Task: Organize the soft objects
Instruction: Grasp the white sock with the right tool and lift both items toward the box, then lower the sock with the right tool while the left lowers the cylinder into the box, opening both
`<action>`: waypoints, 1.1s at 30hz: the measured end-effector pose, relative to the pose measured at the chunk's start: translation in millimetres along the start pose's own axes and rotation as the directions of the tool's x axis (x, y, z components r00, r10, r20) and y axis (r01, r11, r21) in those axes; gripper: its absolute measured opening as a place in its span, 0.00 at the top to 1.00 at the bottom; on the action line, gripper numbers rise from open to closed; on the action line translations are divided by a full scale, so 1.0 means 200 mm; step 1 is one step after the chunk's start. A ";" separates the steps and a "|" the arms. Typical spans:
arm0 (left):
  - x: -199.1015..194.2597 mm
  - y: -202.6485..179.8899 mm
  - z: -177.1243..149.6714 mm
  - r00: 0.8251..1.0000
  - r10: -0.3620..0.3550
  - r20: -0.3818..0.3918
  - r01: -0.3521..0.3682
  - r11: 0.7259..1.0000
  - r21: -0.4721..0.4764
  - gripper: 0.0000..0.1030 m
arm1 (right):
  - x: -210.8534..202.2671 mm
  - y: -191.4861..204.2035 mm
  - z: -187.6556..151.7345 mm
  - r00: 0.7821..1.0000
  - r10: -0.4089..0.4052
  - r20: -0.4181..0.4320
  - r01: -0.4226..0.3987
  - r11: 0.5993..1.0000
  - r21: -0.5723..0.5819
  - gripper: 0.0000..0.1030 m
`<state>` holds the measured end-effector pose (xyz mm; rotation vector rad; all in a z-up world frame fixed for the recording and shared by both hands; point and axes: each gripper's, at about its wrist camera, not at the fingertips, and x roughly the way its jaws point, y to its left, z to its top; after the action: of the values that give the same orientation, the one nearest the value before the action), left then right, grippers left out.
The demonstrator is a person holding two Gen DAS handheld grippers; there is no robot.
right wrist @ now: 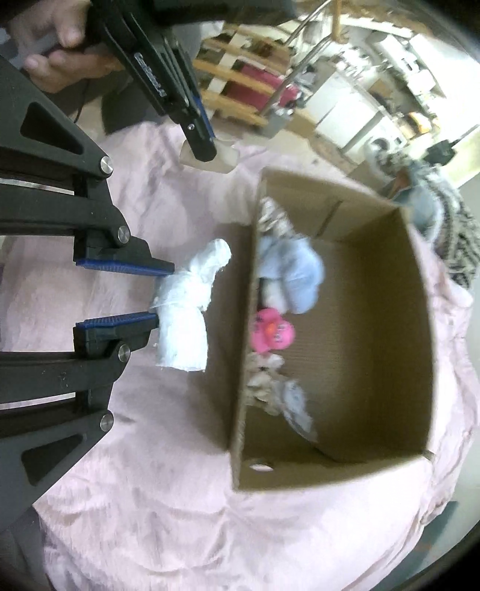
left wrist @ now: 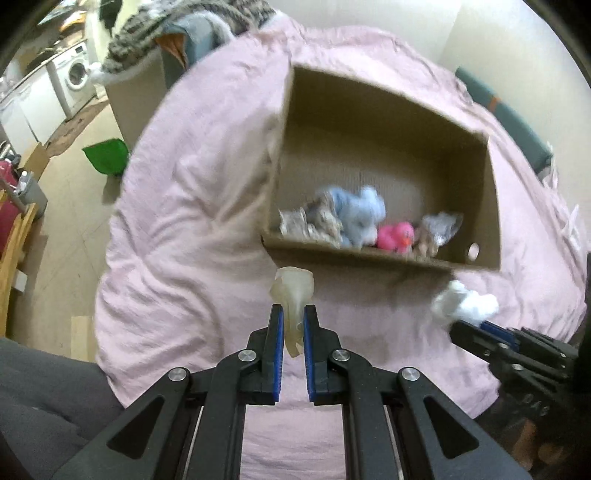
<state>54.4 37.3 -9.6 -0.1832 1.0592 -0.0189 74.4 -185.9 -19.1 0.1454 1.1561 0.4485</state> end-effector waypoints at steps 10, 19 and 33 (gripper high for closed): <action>-0.25 0.01 0.26 0.981 -0.009 0.195 0.006 1.000 0.017 0.91 | -0.22 -0.09 0.15 0.989 0.000 0.149 -0.001 1.000 0.004 0.79; -0.18 -0.09 0.45 0.968 -0.019 0.249 -0.005 0.995 0.095 0.91 | -0.24 -0.18 0.40 0.974 -0.023 0.226 0.017 0.999 0.028 0.79; 0.26 -0.16 0.45 0.991 -0.031 0.134 0.013 0.991 0.132 0.90 | 0.09 -0.28 0.39 0.993 -0.016 0.121 0.005 0.996 0.085 0.79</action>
<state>160.8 12.8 -6.7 -0.0766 0.9169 -0.0945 166.8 -220.0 -21.2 0.2372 1.0562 0.3763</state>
